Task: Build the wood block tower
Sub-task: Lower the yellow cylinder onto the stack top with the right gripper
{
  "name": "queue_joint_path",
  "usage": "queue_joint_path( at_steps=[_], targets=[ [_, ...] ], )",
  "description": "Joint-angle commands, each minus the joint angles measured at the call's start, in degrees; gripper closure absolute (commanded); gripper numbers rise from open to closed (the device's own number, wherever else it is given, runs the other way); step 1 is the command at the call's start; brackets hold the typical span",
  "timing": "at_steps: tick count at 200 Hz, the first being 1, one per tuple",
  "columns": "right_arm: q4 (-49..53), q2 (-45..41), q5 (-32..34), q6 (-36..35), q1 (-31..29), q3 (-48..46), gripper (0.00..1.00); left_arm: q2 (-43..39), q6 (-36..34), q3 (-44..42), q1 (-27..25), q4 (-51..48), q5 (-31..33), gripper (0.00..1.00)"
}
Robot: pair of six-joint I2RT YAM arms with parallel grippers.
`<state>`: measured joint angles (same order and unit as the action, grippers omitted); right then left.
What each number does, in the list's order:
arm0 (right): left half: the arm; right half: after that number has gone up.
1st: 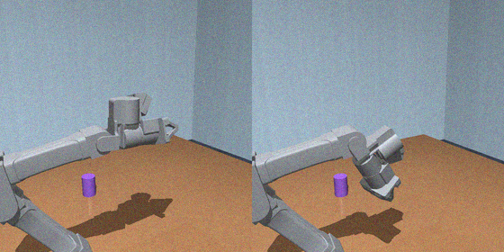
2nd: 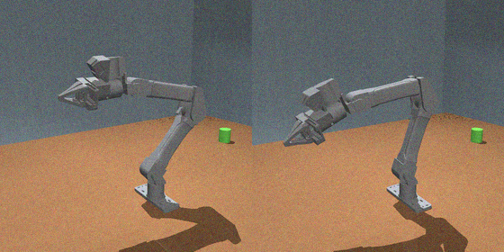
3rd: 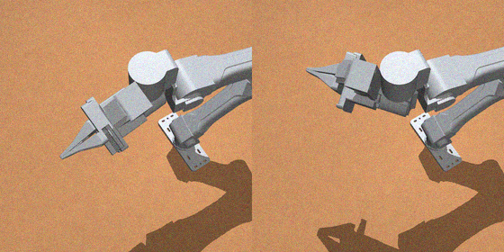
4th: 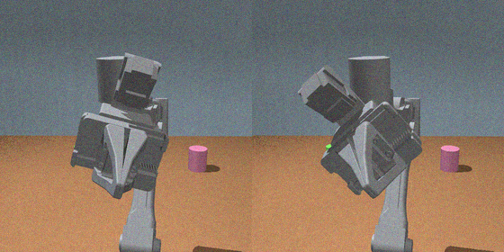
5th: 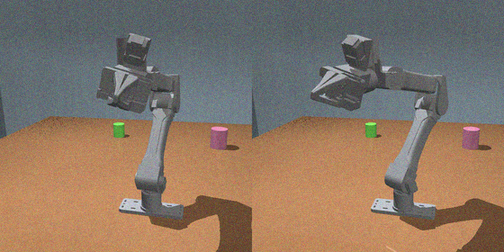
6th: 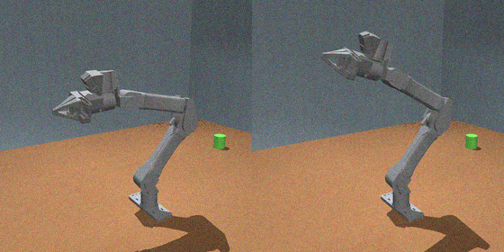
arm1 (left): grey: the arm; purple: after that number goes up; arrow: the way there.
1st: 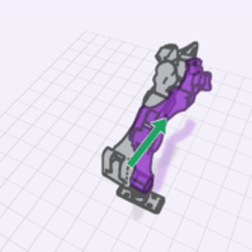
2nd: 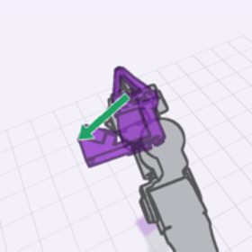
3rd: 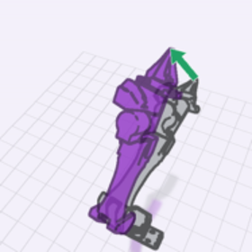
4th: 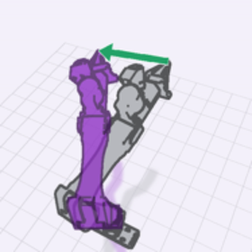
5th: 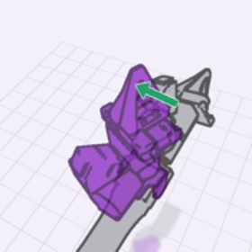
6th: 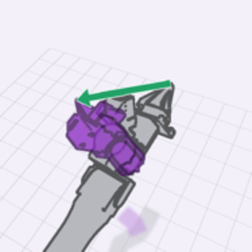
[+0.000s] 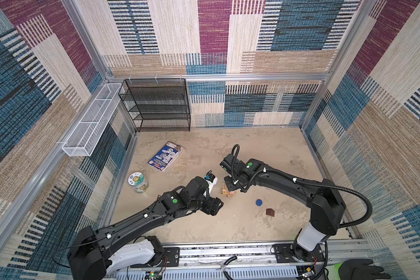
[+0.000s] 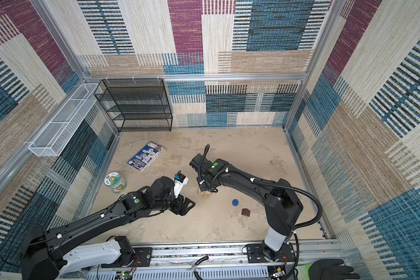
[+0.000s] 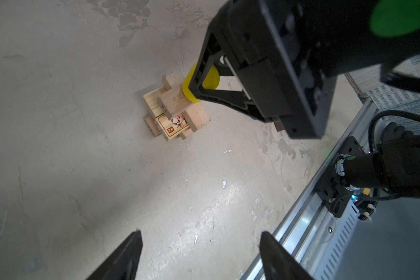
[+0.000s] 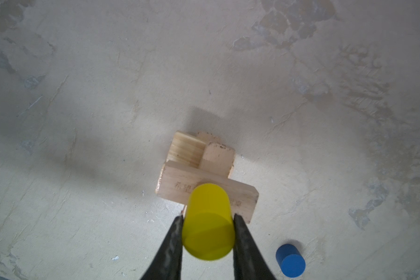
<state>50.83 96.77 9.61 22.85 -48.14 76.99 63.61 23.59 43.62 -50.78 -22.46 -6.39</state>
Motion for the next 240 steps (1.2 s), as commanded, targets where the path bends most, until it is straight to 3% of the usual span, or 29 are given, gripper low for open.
queue_joint_path(
  at_steps=[1, 240],
  targets=[
    [-0.5, -0.2, 0.8, -0.3, 0.0, 0.6, 0.85, 0.4, -0.6, -0.1, 0.0, 1.8, -1.1, 0.19],
    [-0.2, 1.0, 2.0, -0.9, 0.0, 1.0, 0.85, 2.1, -1.7, 0.1, 0.0, 2.1, -1.9, 0.19]
  ],
)
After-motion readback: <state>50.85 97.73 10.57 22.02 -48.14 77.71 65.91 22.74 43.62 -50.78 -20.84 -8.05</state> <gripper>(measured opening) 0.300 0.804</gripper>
